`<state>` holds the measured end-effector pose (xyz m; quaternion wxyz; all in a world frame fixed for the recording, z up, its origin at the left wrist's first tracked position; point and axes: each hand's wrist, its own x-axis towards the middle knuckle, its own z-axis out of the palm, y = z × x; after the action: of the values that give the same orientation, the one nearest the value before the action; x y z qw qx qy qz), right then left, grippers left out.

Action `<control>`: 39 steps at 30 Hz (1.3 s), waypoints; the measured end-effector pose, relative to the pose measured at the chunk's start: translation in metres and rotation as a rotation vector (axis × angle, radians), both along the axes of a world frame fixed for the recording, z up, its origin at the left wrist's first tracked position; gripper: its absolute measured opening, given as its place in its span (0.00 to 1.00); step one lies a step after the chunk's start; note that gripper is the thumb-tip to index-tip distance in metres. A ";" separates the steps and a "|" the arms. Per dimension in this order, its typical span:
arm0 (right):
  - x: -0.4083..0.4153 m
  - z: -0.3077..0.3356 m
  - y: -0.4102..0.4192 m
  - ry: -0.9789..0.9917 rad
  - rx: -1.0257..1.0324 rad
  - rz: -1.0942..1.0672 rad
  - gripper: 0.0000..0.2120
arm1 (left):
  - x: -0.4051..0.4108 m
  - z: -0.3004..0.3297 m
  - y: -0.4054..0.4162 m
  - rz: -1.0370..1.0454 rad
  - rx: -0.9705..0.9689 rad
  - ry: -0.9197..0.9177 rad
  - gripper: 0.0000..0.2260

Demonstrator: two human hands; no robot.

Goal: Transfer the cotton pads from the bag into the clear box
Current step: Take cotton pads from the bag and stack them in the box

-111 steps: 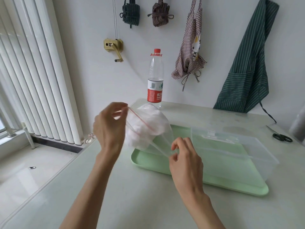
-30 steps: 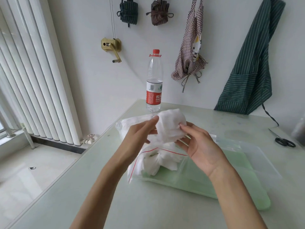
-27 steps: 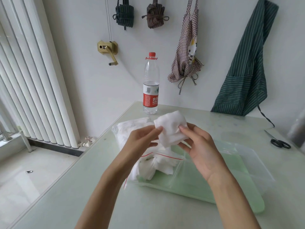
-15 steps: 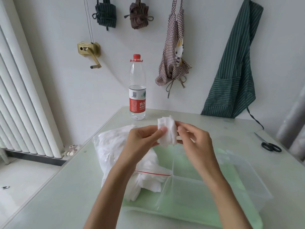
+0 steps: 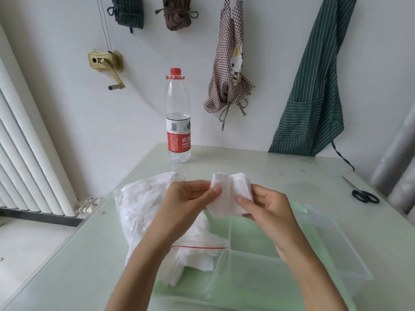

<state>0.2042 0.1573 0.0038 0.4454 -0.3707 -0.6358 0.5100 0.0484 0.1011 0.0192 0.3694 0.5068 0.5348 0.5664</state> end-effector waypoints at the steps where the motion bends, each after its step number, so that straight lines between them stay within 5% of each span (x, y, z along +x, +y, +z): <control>1: 0.000 -0.001 0.001 0.043 -0.067 -0.011 0.10 | -0.001 0.000 0.000 0.047 0.017 -0.009 0.05; 6: 0.014 0.003 0.013 0.250 -0.307 -0.018 0.08 | -0.010 -0.006 0.006 0.324 0.021 0.039 0.06; 11: 0.041 0.004 0.010 0.292 -0.422 -0.039 0.09 | -0.009 -0.012 0.007 0.365 0.028 0.134 0.06; 17: 0.061 0.015 0.017 -0.287 -0.350 -0.002 0.08 | -0.010 -0.006 0.007 0.370 0.049 0.203 0.13; 25: 0.032 -0.016 0.034 -0.453 -0.730 0.004 0.12 | -0.005 -0.015 0.012 0.275 0.035 0.174 0.14; 31: 0.021 -0.025 0.036 -1.013 -0.307 0.014 0.08 | -0.008 -0.014 0.011 0.265 0.043 0.171 0.14; 39: 0.035 -0.040 0.028 -0.942 -0.180 0.121 0.14 | -0.006 -0.009 0.008 0.266 0.043 0.158 0.12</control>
<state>0.2389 0.1852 -0.0364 0.0445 -0.5606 -0.7423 0.3644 0.0420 0.1087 0.0101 0.2370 0.4824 0.6122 0.5800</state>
